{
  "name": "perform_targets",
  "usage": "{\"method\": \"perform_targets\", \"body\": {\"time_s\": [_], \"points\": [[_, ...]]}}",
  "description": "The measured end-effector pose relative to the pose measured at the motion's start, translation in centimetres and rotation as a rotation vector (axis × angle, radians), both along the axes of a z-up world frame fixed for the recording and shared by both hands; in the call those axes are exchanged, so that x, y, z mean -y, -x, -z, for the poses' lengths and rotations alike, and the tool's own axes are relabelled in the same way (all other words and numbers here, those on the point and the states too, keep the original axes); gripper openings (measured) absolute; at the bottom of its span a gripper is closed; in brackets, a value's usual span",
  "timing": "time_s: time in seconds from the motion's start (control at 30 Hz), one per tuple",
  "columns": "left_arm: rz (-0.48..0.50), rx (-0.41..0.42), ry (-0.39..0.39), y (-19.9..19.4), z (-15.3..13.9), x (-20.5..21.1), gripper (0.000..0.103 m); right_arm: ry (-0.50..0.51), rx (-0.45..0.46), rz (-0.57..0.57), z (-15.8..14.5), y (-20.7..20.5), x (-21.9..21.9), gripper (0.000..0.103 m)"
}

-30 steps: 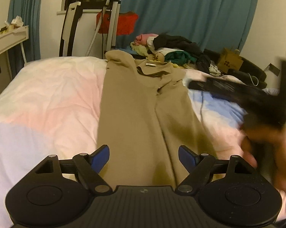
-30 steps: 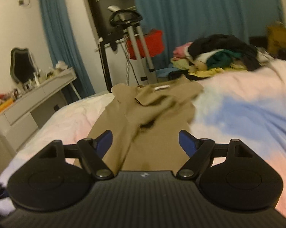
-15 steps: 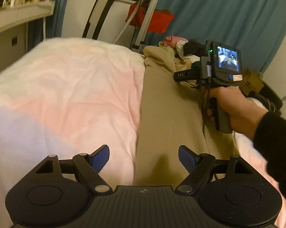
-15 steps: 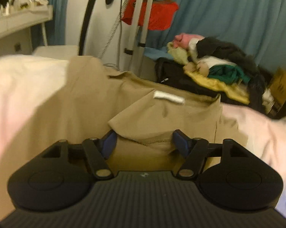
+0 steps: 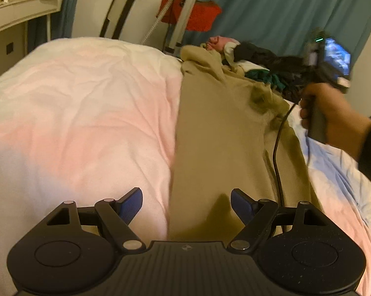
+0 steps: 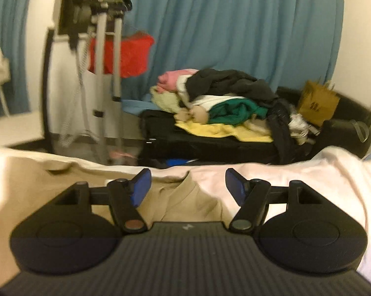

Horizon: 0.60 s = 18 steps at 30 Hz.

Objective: Fold clothes

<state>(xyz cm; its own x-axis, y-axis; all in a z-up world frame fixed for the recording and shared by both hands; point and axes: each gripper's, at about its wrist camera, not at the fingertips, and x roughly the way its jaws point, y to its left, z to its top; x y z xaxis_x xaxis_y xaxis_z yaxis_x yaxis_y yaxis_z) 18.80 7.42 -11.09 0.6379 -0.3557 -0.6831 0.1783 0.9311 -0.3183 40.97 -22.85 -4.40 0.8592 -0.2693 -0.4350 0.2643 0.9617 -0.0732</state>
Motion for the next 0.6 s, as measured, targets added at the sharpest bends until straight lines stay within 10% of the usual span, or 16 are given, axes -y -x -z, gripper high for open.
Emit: {"method": "perform_targets", "body": {"time_s": [0.27,0.6], "points": [[0.078,-0.007,-0.028,2.1,-0.3,1.4,0.08,-0.28,0.018,-0.127,-3.0,16.3,0.4,0.068],[0.003,-0.087,-0.04,7.6,-2.5,-0.8,0.082,-0.718,-0.225,-0.117,1.2,35.7,1.7,0.074]]}}
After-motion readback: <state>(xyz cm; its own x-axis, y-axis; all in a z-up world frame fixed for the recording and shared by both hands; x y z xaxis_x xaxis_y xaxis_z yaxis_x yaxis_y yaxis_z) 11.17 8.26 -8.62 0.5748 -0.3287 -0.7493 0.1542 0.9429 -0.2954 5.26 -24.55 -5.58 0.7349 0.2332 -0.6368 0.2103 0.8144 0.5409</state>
